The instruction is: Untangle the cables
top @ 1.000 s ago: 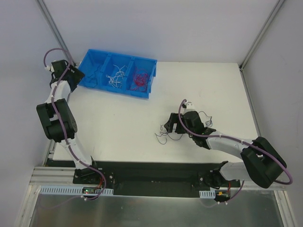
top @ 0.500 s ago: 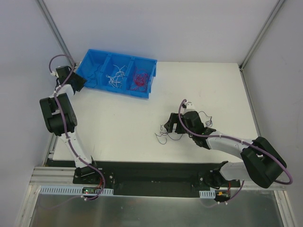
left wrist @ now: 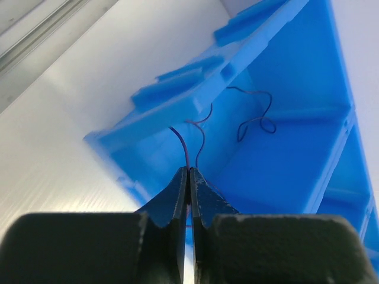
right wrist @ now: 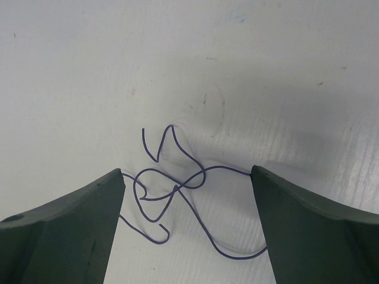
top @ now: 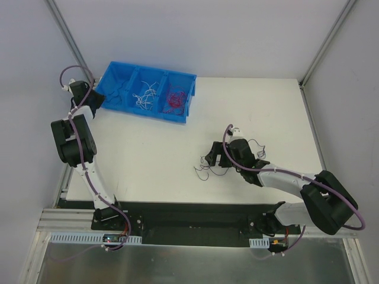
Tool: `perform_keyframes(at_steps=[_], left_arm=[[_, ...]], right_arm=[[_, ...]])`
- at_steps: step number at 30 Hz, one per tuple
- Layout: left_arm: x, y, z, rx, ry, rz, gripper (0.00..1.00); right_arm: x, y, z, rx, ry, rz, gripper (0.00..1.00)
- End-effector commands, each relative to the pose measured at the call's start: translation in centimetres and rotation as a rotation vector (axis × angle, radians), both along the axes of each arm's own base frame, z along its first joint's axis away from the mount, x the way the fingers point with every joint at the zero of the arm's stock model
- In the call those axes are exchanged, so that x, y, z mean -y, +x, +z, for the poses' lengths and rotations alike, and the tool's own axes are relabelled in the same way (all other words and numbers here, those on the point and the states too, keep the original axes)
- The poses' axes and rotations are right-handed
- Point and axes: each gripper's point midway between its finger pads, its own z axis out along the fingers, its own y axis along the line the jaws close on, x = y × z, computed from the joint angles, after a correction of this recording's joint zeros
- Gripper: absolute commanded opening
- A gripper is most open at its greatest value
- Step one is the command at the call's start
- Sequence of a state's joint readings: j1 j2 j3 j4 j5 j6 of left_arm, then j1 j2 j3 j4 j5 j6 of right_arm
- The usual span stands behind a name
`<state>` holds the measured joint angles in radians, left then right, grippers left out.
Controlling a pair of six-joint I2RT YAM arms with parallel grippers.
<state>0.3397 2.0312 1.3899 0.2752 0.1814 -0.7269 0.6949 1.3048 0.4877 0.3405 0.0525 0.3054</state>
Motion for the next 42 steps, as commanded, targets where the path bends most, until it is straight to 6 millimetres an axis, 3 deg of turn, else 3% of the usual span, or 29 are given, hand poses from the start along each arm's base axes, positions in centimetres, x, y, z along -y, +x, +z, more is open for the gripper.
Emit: perform_keyframes(at_steps=[1, 3, 5, 8, 13, 16, 19, 24, 27, 28, 30, 32, 39, 42], left_arm=[[0.4, 4.0, 1.3, 0.107, -0.036, -0.047, 0.0], [0.7, 5.6, 2.8, 0.143, -0.006, -0.077, 0.01], [1.7, 6.4, 3.2, 0.118, 0.01, -0.126, 0.04], [2.7, 6.1, 5.0, 0.107, 0.015, -0.174, 0.19], [3.1, 3.1, 7.6, 0.092, 0.031, -0.156, 0.52], [3.3, 0.6, 8.6, 0.077, 0.01, -0.105, 0.57], [4.8, -2.1, 9.5, 0.079, -0.082, -0.06, 0.59], [12.0, -6.7, 9.4, 0.08, -0.145, -0.14, 0.63], [17.2, -11.1, 7.3, 0.053, -0.06, -0.201, 0.73], [17.8, -12.3, 7.0, 0.062, -0.045, -0.211, 0.76], [23.2, -15.4, 6.3, 0.067, -0.02, -0.331, 0.8], [26.6, -18.3, 5.8, 0.071, 0.02, -0.44, 0.82], [35.5, -29.5, 1.6, -0.018, 0.02, -0.824, 0.78], [38.4, -32.7, 0.1, -0.089, -0.03, -0.948, 0.77]], right_arm=[[-1.0, 1.1, 1.4, 0.025, 0.037, 0.006, 0.9], [-1.2, 1.2, 1.3, 0.015, 0.034, 0.009, 0.9], [-1.2, 1.2, 1.1, 0.009, 0.03, 0.011, 0.9], [-1.1, 1.1, 1.1, 0.008, 0.031, 0.004, 0.9], [-0.8, 1.0, 1.1, 0.01, 0.032, -0.007, 0.9], [-0.4, 0.9, 1.1, 0.014, 0.03, -0.02, 0.9], [0.1, 0.9, 1.1, 0.023, 0.03, -0.051, 0.89], [1.0, 1.1, 0.6, 0.004, 0.014, -0.11, 0.87], [1.3, 1.0, 0.6, 0.004, 0.013, -0.123, 0.86], [1.4, 1.0, 0.7, 0.006, 0.013, -0.128, 0.86], [1.5, 1.0, 0.8, 0.014, 0.018, -0.134, 0.86], [1.6, 0.8, 0.8, 0.015, 0.02, -0.133, 0.86], [1.6, 0.8, 1.0, 0.024, 0.034, -0.126, 0.86], [1.4, 0.8, 1.1, 0.025, 0.036, -0.121, 0.86]])
